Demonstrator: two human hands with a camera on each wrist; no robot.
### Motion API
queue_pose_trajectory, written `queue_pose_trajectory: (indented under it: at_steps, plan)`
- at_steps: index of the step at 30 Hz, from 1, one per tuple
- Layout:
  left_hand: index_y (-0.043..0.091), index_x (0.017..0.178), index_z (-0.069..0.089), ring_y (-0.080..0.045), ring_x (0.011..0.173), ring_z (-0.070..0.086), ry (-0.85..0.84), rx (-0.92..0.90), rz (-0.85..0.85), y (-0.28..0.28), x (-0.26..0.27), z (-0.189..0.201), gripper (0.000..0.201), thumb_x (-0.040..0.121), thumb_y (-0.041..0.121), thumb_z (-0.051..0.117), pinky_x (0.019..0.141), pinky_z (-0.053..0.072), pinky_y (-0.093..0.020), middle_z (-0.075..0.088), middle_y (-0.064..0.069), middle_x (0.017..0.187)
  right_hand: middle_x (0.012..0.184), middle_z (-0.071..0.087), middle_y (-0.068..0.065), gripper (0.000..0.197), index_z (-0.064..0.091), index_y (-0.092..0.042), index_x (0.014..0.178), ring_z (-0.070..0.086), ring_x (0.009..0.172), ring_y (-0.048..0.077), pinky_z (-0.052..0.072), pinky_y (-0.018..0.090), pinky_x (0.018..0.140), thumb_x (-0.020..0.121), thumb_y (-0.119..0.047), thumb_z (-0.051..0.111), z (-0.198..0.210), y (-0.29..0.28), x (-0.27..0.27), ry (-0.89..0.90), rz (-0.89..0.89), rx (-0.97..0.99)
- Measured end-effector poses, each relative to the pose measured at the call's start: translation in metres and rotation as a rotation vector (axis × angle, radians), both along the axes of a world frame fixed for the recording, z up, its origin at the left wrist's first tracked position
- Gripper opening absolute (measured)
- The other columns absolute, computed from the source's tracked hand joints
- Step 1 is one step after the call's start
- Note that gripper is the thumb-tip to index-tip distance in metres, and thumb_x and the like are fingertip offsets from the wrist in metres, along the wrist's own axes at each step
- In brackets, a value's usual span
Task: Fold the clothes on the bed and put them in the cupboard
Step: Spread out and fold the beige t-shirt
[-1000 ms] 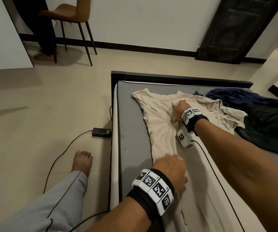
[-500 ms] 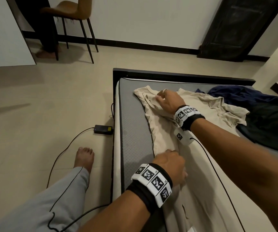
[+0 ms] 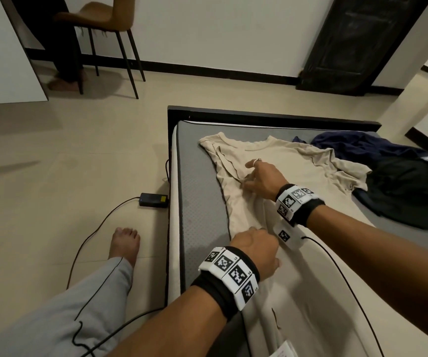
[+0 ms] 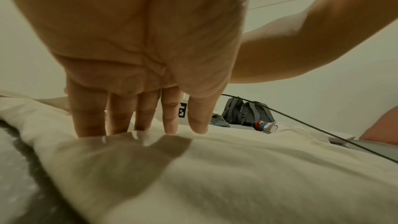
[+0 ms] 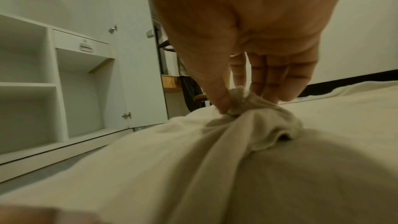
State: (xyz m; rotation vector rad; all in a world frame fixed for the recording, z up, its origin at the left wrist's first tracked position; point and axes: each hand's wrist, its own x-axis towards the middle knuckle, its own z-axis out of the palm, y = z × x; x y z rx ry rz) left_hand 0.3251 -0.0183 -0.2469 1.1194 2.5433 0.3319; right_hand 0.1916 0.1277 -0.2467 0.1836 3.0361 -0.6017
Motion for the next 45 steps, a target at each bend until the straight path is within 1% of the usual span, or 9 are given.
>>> queue_pose_trajectory:
  at_steps: [6, 9, 13, 24, 29, 33, 37, 42, 45]
  plan:
    - [0.006, 0.133, 0.056, -0.032, 0.129, 0.047, -0.022, 0.013, -0.008, -0.008, -0.002, -0.001, 0.047, 0.098, 0.036, 0.055, 0.103, 0.044, -0.044, 0.047, -0.012, 0.141, 0.100, 0.072, 0.011, 0.029, 0.071, -0.011, 0.103, 0.065, 0.089, 0.028, 0.053, 0.032, 0.073, 0.077, -0.019, 0.080, 0.009, 0.008, -0.005, -0.013, -0.091, 0.042]
    - [0.007, 0.132, 0.058, -0.032, 0.126, 0.050, -0.018, 0.001, 0.005, -0.007, -0.001, 0.003, 0.047, 0.098, 0.039, 0.055, 0.102, 0.045, -0.045, 0.050, -0.013, 0.139, 0.095, 0.068, 0.005, 0.022, 0.068, -0.017, 0.105, 0.063, 0.085, 0.026, 0.050, 0.032, 0.071, 0.086, -0.025, 0.071, 0.009, -0.005, 0.000, 0.138, -0.013, 0.048]
    - [0.009, 0.133, 0.058, -0.031, 0.124, 0.050, -0.016, -0.014, 0.006, -0.006, 0.003, 0.009, 0.046, 0.098, 0.039, 0.056, 0.103, 0.045, -0.045, 0.051, -0.014, 0.138, 0.105, 0.070, 0.005, 0.024, 0.068, -0.021, 0.112, 0.063, 0.090, 0.025, 0.054, 0.037, 0.076, 0.090, -0.030, 0.068, 0.001, -0.020, 0.007, 0.026, 0.214, 0.187]
    - [0.008, 0.131, 0.059, -0.031, 0.127, 0.046, -0.017, -0.004, -0.009, -0.006, -0.002, 0.001, 0.044, 0.097, 0.036, 0.057, 0.100, 0.046, -0.046, 0.051, -0.013, 0.135, 0.095, 0.067, -0.006, 0.017, 0.068, -0.030, 0.102, 0.062, 0.088, 0.016, 0.050, 0.032, 0.076, 0.087, -0.038, 0.065, 0.013, -0.008, 0.014, -0.268, 0.310, 0.099]
    - [0.007, 0.132, 0.058, -0.031, 0.125, 0.048, -0.010, 0.001, -0.004, -0.006, -0.001, 0.001, 0.044, 0.097, 0.033, 0.056, 0.100, 0.046, -0.047, 0.051, -0.013, 0.134, 0.081, 0.071, -0.007, 0.022, 0.070, -0.025, 0.075, 0.064, 0.080, 0.012, 0.047, 0.028, 0.073, 0.093, -0.038, 0.065, 0.029, -0.010, -0.012, -0.023, 0.168, -0.119]
    - [0.005, 0.125, 0.061, -0.032, 0.117, 0.052, 0.001, 0.016, 0.000, -0.006, 0.000, 0.002, 0.039, 0.097, 0.032, 0.056, 0.097, 0.048, -0.046, 0.056, -0.015, 0.126, 0.090, 0.072, -0.001, 0.022, 0.071, -0.022, 0.082, 0.064, 0.084, 0.018, 0.049, 0.029, 0.075, 0.092, -0.040, 0.063, 0.021, -0.021, -0.047, -0.125, 0.069, 0.036]
    - [0.004, 0.115, 0.064, -0.036, 0.108, 0.058, 0.011, 0.028, -0.010, -0.006, -0.002, 0.002, 0.029, 0.095, 0.023, 0.056, 0.091, 0.052, -0.046, 0.060, -0.017, 0.117, 0.066, 0.065, 0.000, 0.033, 0.067, -0.014, 0.067, 0.062, 0.067, 0.023, 0.047, 0.027, 0.059, 0.081, -0.044, 0.069, 0.003, -0.037, -0.061, -0.165, 0.040, 0.158]
    - [0.006, 0.113, 0.065, -0.036, 0.104, 0.062, 0.005, 0.024, -0.020, -0.005, -0.001, 0.001, 0.028, 0.093, 0.025, 0.059, 0.091, 0.054, -0.048, 0.062, -0.015, 0.116, 0.088, 0.072, 0.001, 0.020, 0.075, -0.018, 0.097, 0.067, 0.086, 0.022, 0.052, 0.030, 0.079, 0.087, -0.033, 0.068, 0.006, -0.051, -0.058, -0.091, 0.127, 0.082]
    - [0.009, 0.116, 0.064, -0.031, 0.109, 0.058, -0.008, 0.026, -0.041, -0.005, 0.000, -0.002, 0.031, 0.094, 0.031, 0.059, 0.092, 0.052, -0.046, 0.060, -0.013, 0.119, 0.086, 0.070, -0.004, 0.029, 0.066, -0.027, 0.113, 0.066, 0.080, 0.014, 0.053, 0.030, 0.082, 0.085, -0.034, 0.070, 0.004, -0.047, -0.051, -0.219, 0.164, -0.040]
